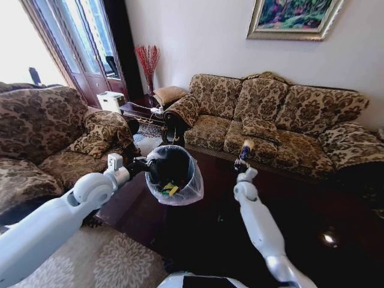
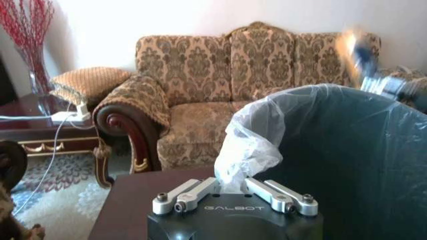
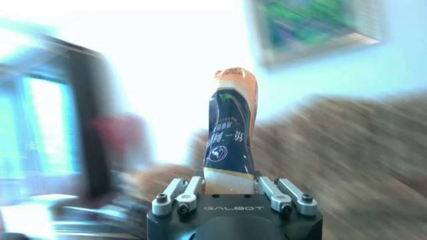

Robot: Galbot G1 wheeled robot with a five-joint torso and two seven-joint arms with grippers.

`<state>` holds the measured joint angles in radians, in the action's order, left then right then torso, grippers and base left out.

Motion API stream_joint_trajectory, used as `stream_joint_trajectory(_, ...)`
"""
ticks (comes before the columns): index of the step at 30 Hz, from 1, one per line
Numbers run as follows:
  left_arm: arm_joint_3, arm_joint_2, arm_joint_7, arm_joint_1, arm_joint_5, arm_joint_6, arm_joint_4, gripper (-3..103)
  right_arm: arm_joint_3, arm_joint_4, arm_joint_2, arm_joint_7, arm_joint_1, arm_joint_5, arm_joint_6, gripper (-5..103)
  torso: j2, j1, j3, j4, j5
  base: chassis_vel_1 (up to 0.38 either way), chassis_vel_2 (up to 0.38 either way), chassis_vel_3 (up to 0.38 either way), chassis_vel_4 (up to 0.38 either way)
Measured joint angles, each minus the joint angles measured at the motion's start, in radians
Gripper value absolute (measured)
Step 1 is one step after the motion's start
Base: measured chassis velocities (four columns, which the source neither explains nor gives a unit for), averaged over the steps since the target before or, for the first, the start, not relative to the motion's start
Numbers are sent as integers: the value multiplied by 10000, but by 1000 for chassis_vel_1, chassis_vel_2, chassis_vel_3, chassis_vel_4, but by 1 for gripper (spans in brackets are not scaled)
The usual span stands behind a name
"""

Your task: Move to the front of the table and place the trash on the table into the trash bin.

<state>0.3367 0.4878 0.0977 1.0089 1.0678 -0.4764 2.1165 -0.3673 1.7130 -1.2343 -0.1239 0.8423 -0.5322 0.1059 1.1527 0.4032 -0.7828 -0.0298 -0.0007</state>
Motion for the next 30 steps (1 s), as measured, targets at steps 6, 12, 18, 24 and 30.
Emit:
stream_joint_trajectory(6, -506, -205, 18, -953, 814, -463, -264, 2, 548, 2366, 1587, 2531, -471, -1636, 508, 32, 0, -1, 0, -7, 7, 0, 0, 0, 0)
stream_joint_trajectory(12, -1885, -877, -323, -2727, 1830, -927, -726, 2, 1695, 3124, 3327, 4344, -1848, -4248, 630, 32, 0, 1, -1, 3, 9, 0, 0, 0, 0)
stream_joint_trajectory(18, -3772, -945, -326, -4468, 2210, -1064, -1015, 2, 2271, 3357, 3493, 4701, -2407, -5315, 730, 32, 0, 0, -1, -12, 4, 0, 0, 0, 0)
stream_joint_trajectory(24, -5645, -29, 105, -6729, 2799, -1319, -1519, 2, 3127, 3147, 3145, 5234, -2428, -5047, 711, 32, -2, 2, -2, -1, 9, 0, 0, 0, 0)
stream_joint_trajectory(30, -6862, 463, 169, -8126, 2926, -1343, -2157, 2, 3363, 2780, 2989, 5681, -2097, -4341, 565, 32, -2, 1, -2, -6, 6, 0, 0, 0, 0)
